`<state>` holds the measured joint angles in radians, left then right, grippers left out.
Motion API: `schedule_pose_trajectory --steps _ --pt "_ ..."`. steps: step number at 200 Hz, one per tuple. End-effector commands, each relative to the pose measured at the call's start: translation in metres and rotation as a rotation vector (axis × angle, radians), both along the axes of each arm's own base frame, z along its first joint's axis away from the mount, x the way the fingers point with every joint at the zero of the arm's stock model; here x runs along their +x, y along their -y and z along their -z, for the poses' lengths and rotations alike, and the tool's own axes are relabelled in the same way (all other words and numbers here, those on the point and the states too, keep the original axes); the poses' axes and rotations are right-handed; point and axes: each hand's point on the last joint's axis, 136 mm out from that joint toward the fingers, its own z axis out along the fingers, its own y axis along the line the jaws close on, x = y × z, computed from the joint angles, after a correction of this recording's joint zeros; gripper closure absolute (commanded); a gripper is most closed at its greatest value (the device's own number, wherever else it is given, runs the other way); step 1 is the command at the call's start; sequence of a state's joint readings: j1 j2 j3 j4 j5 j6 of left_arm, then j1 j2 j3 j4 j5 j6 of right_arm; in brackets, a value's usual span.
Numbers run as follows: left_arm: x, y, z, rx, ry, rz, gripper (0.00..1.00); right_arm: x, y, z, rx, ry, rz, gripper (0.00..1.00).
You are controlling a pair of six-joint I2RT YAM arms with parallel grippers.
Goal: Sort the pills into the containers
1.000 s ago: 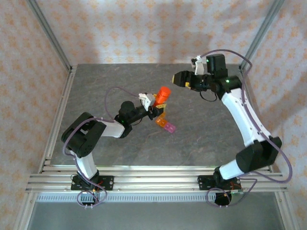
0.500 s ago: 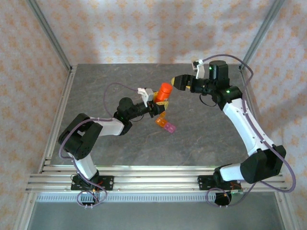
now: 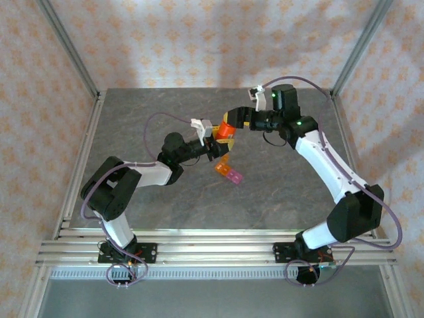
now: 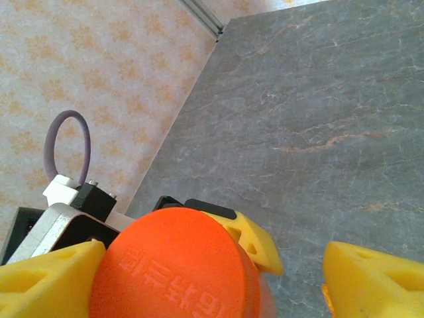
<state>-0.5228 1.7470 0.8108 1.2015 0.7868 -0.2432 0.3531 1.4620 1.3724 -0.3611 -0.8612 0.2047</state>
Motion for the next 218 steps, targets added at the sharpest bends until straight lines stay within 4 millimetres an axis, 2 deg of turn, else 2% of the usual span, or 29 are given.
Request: schedule_pose_trajectory --steps 1,54,128,170,218 --pt "-0.006 -0.001 -0.034 -0.056 0.091 0.026 1.00 -0.001 -0.005 -0.022 0.011 0.065 -0.026 0.18" --pt "-0.006 -0.002 -0.031 -0.054 0.086 0.027 1.00 -0.003 -0.007 -0.023 0.012 0.060 -0.034 0.23" --pt "-0.005 0.000 -0.030 -0.053 0.082 0.031 1.00 -0.006 -0.011 -0.014 -0.011 0.027 -0.066 0.54" --pt "-0.002 0.000 -0.033 -0.053 0.089 0.019 1.00 -0.007 -0.011 -0.006 -0.033 0.006 -0.049 0.57" --pt "-0.001 -0.008 -0.032 -0.010 0.168 -0.073 1.00 -0.001 -0.011 0.021 -0.054 -0.072 0.052 0.58"
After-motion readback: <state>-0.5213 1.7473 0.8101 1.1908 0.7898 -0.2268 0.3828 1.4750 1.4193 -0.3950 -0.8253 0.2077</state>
